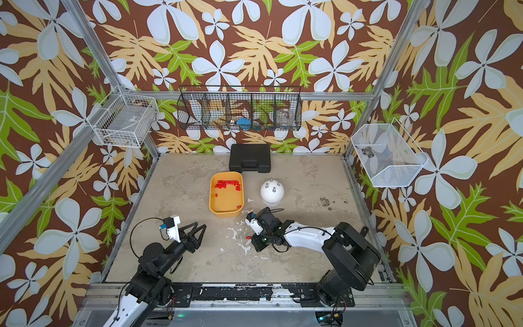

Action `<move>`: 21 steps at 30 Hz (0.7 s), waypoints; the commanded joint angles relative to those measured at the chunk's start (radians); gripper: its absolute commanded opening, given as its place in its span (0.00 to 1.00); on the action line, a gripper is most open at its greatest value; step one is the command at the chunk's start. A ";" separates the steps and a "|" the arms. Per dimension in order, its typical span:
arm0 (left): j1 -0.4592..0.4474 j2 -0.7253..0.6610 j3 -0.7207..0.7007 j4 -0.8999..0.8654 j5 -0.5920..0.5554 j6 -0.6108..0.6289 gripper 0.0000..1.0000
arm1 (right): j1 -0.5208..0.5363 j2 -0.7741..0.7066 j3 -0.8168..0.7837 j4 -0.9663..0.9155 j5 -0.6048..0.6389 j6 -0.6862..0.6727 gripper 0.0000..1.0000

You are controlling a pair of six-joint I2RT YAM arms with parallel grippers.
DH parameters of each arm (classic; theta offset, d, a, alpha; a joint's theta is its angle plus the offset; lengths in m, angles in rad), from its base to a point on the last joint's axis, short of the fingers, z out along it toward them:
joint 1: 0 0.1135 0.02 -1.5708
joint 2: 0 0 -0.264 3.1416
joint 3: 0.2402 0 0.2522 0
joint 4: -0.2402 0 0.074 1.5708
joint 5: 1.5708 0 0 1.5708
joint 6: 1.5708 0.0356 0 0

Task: Cover the protruding screws with screw protection sleeves
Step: Adjust the screw protection sleeve at the center of the board.

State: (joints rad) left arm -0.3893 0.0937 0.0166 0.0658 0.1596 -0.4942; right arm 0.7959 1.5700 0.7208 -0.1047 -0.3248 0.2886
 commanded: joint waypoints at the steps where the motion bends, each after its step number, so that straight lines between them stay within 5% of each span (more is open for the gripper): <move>1: 0.000 0.014 0.000 0.014 0.011 0.016 0.62 | -0.004 0.021 0.002 0.047 -0.007 0.030 0.00; 16: 0.000 0.024 0.000 0.022 0.018 0.018 0.61 | -0.045 0.093 0.022 0.098 0.095 0.044 0.00; 21: 0.000 0.024 -0.002 0.024 0.017 0.018 0.61 | -0.047 0.103 0.034 0.155 0.015 0.056 0.00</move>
State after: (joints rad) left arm -0.3893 0.1181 0.0154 0.0650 0.1665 -0.4911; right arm 0.7467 1.6627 0.7467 0.0299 -0.2844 0.3367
